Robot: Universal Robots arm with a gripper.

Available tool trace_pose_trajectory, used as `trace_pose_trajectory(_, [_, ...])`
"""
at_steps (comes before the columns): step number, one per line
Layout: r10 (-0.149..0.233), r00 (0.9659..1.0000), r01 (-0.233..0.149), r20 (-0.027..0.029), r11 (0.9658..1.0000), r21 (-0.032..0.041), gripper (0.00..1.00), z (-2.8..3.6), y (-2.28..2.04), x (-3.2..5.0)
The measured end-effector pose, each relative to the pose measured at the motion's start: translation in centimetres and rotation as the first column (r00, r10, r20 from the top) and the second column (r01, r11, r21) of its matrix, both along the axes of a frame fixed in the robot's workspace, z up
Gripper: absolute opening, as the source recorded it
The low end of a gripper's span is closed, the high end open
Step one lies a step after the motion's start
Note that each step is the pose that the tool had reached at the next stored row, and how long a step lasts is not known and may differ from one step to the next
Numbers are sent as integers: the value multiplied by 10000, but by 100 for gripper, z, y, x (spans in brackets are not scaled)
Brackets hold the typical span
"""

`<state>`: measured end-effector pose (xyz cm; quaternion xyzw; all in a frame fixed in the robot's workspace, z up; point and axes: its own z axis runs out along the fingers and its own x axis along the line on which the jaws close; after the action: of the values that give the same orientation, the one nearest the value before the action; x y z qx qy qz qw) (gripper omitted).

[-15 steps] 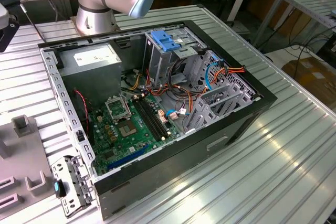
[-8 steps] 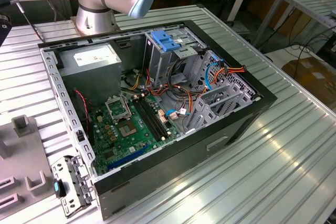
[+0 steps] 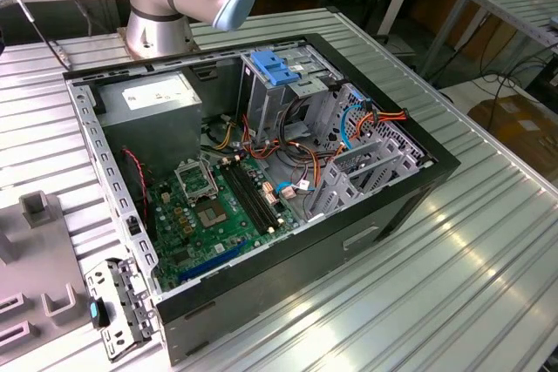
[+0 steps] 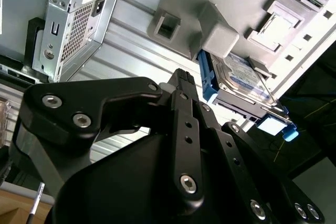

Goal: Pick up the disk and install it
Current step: 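Reach for the disk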

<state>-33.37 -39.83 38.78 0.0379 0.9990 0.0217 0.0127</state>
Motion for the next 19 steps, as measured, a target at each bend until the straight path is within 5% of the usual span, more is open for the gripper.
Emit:
trace_pose_trajectory(5, [-1, 10000, 1, 0, 10000, -14, 11, 0, 4, -3])
trace_pose_trajectory(7, [-1, 10000, 1, 0, 9999, -109, 11, 0, 17, -3])
trace_pose_trajectory(12, [-1, 10000, 1, 0, 9999, -115, 11, -5, 19, -41])
trace_pose_trajectory(19, [-1, 10000, 1, -1, 9999, -115, 11, -16, 38, -379])
